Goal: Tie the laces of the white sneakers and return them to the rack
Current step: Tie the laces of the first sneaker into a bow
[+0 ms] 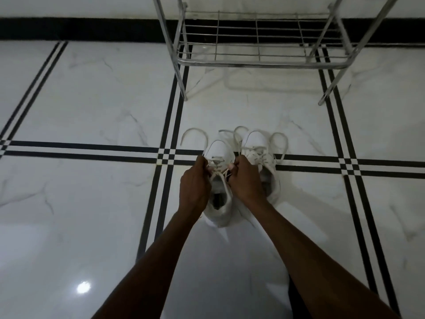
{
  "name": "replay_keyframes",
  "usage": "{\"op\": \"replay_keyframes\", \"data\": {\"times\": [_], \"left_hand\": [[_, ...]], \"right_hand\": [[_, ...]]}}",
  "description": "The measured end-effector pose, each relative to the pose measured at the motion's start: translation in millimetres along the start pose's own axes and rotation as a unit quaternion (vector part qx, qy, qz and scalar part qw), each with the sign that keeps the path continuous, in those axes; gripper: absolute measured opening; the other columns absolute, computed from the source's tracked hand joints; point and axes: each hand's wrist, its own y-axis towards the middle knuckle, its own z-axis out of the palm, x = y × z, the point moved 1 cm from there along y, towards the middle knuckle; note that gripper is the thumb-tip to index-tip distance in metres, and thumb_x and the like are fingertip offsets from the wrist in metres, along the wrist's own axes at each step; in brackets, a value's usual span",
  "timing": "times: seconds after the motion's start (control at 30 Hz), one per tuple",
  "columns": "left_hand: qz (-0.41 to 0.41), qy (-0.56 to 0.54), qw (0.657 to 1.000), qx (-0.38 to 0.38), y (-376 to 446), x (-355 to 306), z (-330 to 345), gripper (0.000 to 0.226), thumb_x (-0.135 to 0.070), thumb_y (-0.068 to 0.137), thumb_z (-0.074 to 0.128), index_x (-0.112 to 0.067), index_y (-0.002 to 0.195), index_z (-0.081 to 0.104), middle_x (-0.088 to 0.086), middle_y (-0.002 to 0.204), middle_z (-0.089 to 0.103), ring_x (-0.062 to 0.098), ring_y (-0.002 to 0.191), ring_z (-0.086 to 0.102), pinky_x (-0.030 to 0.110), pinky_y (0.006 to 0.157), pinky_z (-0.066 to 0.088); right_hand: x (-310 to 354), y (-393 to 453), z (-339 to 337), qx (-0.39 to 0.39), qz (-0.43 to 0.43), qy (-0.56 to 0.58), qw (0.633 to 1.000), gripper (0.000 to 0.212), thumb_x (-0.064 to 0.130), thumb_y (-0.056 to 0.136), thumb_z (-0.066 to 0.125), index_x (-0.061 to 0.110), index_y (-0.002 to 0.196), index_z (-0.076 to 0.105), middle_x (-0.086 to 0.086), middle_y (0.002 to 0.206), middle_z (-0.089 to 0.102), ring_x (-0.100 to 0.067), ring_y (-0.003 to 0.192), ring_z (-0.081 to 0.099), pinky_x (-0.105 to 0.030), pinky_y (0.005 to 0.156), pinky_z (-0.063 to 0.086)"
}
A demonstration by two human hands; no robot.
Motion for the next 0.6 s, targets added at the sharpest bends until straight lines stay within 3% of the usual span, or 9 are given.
{"op": "replay_keyframes", "data": {"times": [0.1, 0.17, 0.23, 0.33, 0.4, 0.47, 0.53, 0.6], "left_hand": [[-0.044, -0.075, 0.996, 0.009, -1, 6, 0, 0.007, -0.007, 0.098, 0.055, -0.008, 0.092, 0.051, 0.004, 0.076, 0.064, 0.022, 0.067, 0.06, 0.038, 0.057, 0.047], [-0.101, -0.179, 0.977, 0.051, -1, 9, -4, 0.016, -0.021, 0.1, 0.058, -0.005, 0.099, 0.06, 0.008, 0.092, 0.071, 0.023, 0.087, 0.068, 0.045, 0.081, 0.059], [-0.149, -0.275, 0.946, 0.086, -2, 7, -13, 0.032, -0.037, 0.102, 0.055, -0.008, 0.105, 0.066, 0.013, 0.105, 0.073, 0.029, 0.104, 0.069, 0.051, 0.098, 0.056], [-0.139, -0.353, 0.923, 0.068, 3, -1, -33, 0.035, -0.036, 0.105, 0.051, -0.008, 0.106, 0.073, 0.011, 0.112, 0.075, 0.028, 0.115, 0.067, 0.048, 0.106, 0.051], [-0.073, -0.347, 0.933, 0.056, 10, -9, -47, 0.034, -0.033, 0.106, 0.05, -0.009, 0.106, 0.074, 0.008, 0.111, 0.076, 0.028, 0.113, 0.068, 0.045, 0.101, 0.054], [-0.005, -0.313, 0.948, 0.057, 21, -20, -58, 0.033, -0.032, 0.106, 0.049, -0.01, 0.104, 0.074, 0.004, 0.108, 0.077, 0.022, 0.108, 0.07, 0.034, 0.089, 0.059], [0.039, -0.282, 0.956, 0.075, 31, -24, -63, 0.034, -0.029, 0.107, 0.047, -0.007, 0.103, 0.072, 0.003, 0.105, 0.076, 0.015, 0.103, 0.071, 0.023, 0.075, 0.059], [0.052, -0.262, 0.958, 0.107, 39, -22, -61, 0.035, -0.028, 0.108, 0.045, -0.004, 0.102, 0.069, 0.008, 0.101, 0.076, 0.017, 0.097, 0.072, 0.024, 0.072, 0.058]], "right_hand": [[-5, 4, 4, 0.022, 0.029, 0.045, 0.998, 0.01, 0.023, 0.097, 0.053, 0.013, 0.099, 0.055, -0.012, 0.098, 0.069, -0.028, 0.088, 0.064, -0.034, 0.068, 0.046], [-6, 8, 6, 0.057, 0.056, 0.119, 0.99, 0.008, 0.025, 0.096, 0.055, 0.017, 0.095, 0.055, -0.008, 0.101, 0.072, -0.024, 0.089, 0.067, -0.041, 0.077, 0.055], [-4, 8, 5, 0.075, 0.077, 0.219, 0.97, 0.009, 0.027, 0.095, 0.057, 0.018, 0.094, 0.057, -0.004, 0.097, 0.077, -0.021, 0.091, 0.072, -0.044, 0.084, 0.059], [7, 5, -4, 0.065, 0.08, 0.326, 0.94, 0.014, 0.022, 0.096, 0.061, 0.01, 0.103, 0.063, -0.005, 0.089, 0.079, -0.009, 0.079, 0.074, -0.025, 0.068, 0.057], [17, 6, -10, 0.072, 0.033, 0.302, 0.95, 0.016, 0.018, 0.095, 0.063, 0.007, 0.105, 0.069, -0.009, 0.089, 0.078, -0.006, 0.07, 0.072, -0.017, 0.06, 0.051], [28, 7, -14, 0.155, -0.042, 0.204, 0.966, 0.018, 0.013, 0.096, 0.06, 0.009, 0.107, 0.073, -0.011, 0.091, 0.078, -0.006, 0.07, 0.069, -0.015, 0.062, 0.05], [39, 7, -19, 0.273, -0.092, 0.103, 0.952, 0.02, 0.014, 0.096, 0.057, 0.014, 0.108, 0.074, -0.004, 0.092, 0.077, -0.001, 0.073, 0.067, -0.014, 0.064, 0.05], [47, 8, -27, 0.324, -0.12, 0.061, 0.936, 0.01, 0.025, 0.094, 0.063, 0.024, 0.096, 0.073, 0.011, 0.083, 0.072, 0.005, 0.068, 0.063, -0.012, 0.063, 0.047]]}}
